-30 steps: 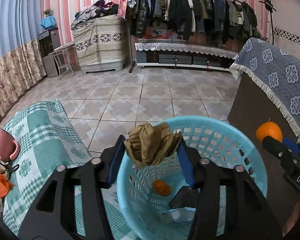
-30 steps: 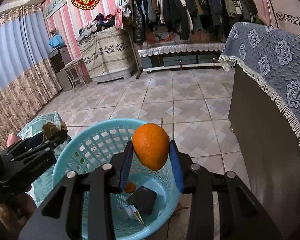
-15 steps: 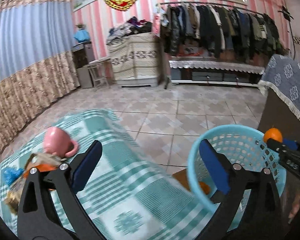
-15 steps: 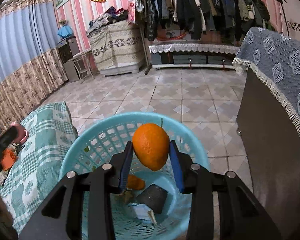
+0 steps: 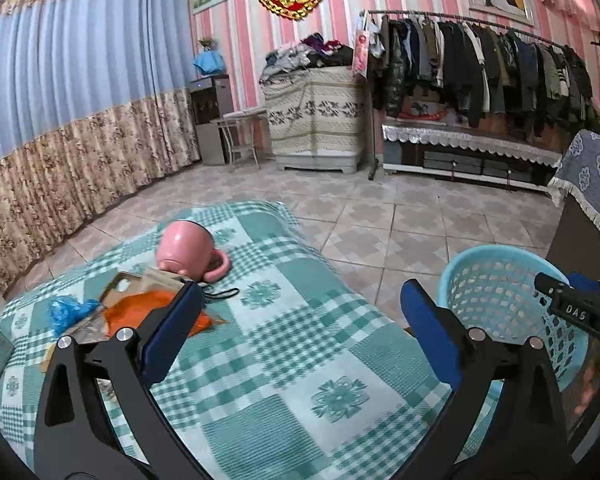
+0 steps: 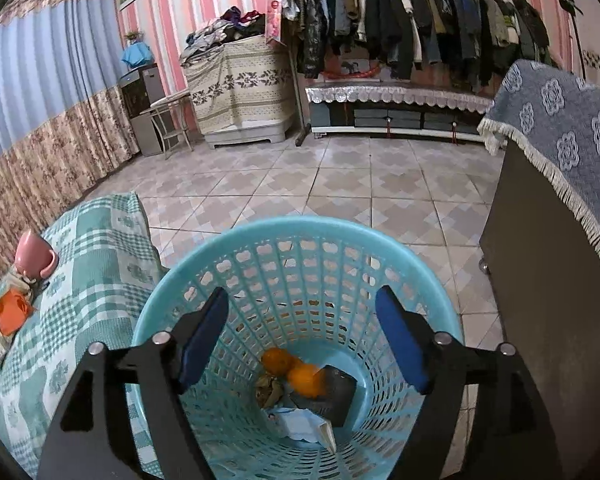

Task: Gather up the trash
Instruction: 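Open the left tool dropping the brown paper while the right tool drops the orange into the basket, then move both open tools back over the tablecloth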

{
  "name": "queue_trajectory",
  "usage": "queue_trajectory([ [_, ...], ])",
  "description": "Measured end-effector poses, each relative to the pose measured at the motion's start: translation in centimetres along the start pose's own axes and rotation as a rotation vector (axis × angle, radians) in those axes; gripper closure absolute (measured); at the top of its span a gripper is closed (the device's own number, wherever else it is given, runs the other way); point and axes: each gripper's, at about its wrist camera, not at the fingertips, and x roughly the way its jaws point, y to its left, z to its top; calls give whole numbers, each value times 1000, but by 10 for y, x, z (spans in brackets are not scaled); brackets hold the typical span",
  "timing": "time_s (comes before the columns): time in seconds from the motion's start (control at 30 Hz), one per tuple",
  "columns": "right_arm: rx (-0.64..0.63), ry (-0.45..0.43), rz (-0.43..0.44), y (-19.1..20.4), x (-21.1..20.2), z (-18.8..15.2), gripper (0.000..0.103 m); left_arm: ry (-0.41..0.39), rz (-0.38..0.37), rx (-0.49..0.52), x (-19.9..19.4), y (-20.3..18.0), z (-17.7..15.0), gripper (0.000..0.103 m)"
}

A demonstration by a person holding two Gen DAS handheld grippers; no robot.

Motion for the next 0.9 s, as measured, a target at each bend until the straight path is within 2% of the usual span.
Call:
queue_trajectory([
  [0.03,-12,-4,-3,3,-1,0,22,-6,3,-8,-4,4,0,6],
  [0.27,-88,-50,13,28,-21,-3,14,-35,54,-31,-29,30,-5,5],
  [0.7,-281,-144,129,113,-69,-26,11,-54,156,-128,-85,118,-27,5],
  [0.9,-339,-148,200,155,-75,-39,11,-36,245,-176,-101,169,-48,5],
])
